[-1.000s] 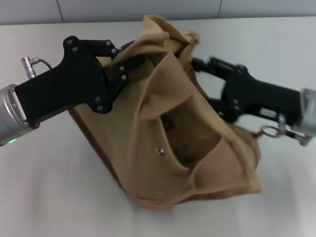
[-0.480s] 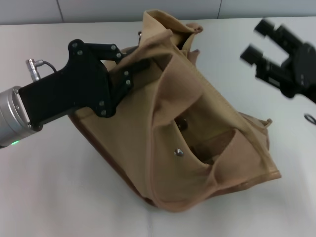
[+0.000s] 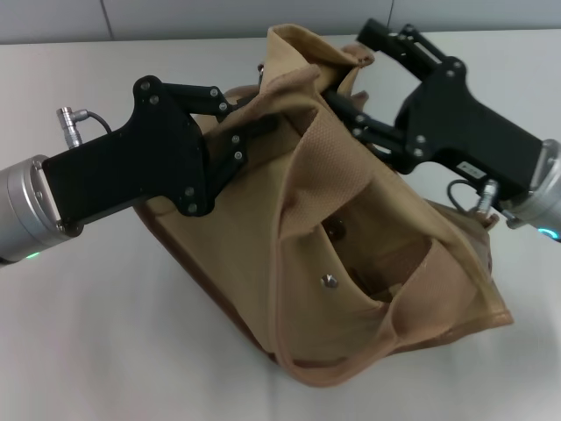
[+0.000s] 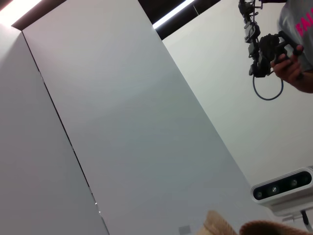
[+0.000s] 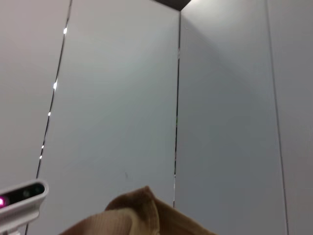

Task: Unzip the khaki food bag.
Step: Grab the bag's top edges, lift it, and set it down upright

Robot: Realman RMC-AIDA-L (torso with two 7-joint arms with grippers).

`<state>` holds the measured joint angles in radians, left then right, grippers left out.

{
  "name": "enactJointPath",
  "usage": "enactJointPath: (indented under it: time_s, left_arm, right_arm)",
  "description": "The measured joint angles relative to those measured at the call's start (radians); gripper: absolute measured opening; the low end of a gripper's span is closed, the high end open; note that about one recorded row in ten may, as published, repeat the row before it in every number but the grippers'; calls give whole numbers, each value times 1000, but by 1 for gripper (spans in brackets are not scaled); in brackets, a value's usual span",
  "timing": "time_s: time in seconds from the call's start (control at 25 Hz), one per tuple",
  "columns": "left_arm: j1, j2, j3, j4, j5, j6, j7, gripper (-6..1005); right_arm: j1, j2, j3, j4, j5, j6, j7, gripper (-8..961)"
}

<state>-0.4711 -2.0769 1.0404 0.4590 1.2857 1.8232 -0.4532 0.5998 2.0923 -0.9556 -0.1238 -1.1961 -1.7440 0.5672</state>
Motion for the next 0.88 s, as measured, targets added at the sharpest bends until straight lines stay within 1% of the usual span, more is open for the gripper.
enactJointPath:
  time_s: [0.16, 0.2, 0.24, 0.28, 0.32, 0.36, 0.4, 0.44, 0.48, 0.56, 0.68, 0.76, 0.8, 0.84, 0.88]
  left_arm:
    - [0, 0, 5, 1, 0, 2, 5, 80]
    - [0, 1, 7, 1, 0, 2, 6, 80]
    - [0, 2, 10, 3, 0, 3, 7, 80]
    - [0, 2, 11, 3, 0, 3, 8, 80]
    - [0, 2, 11, 4, 0, 3, 8, 80]
    - [0, 2, 12, 4, 1, 4, 8, 80]
    - [0, 3, 12, 5, 1, 5, 8, 80]
    - [0, 3, 12, 5, 1, 5, 8, 80]
    - [0, 3, 13, 5, 1, 5, 8, 80]
    - [-1, 3, 12, 7, 1, 5, 8, 80]
    - [-4, 3, 7, 7, 1, 3, 8, 80]
    - [-7, 3, 6, 7, 1, 1, 8, 80]
    - [-9, 3, 5, 7, 1, -1, 8, 80]
    - [-10, 3, 5, 7, 1, -1, 8, 80]
    - [-10, 3, 5, 7, 1, -2, 8, 80]
  right_arm:
    - [28, 0, -39, 5, 0, 47, -13, 847]
    - [35, -1, -85, -10, 0, 73, 10, 847]
    - [35, -1, -85, -10, 0, 73, 10, 847]
    - [24, -4, -128, -42, 0, 83, 45, 847]
    - [24, -4, -128, -42, 0, 83, 45, 847]
    - [12, -6, -154, -64, 0, 85, 65, 847]
    - [-29, -8, -210, -131, 0, 86, 107, 848]
    - [-53, -9, -234, -169, 0, 85, 126, 848]
    - [-53, -9, -234, -169, 0, 85, 126, 848]
    - [-105, -10, -262, -244, -4, 83, 150, 848]
    - [-177, -11, -268, -342, -33, 75, 193, 847]
    - [-205, -15, -260, -384, -62, 70, 226, 847]
    - [-224, -24, -254, -416, -93, 61, 250, 846]
    - [-224, -24, -254, -416, -93, 61, 250, 846]
    - [-231, -29, -253, -429, -109, 55, 258, 845]
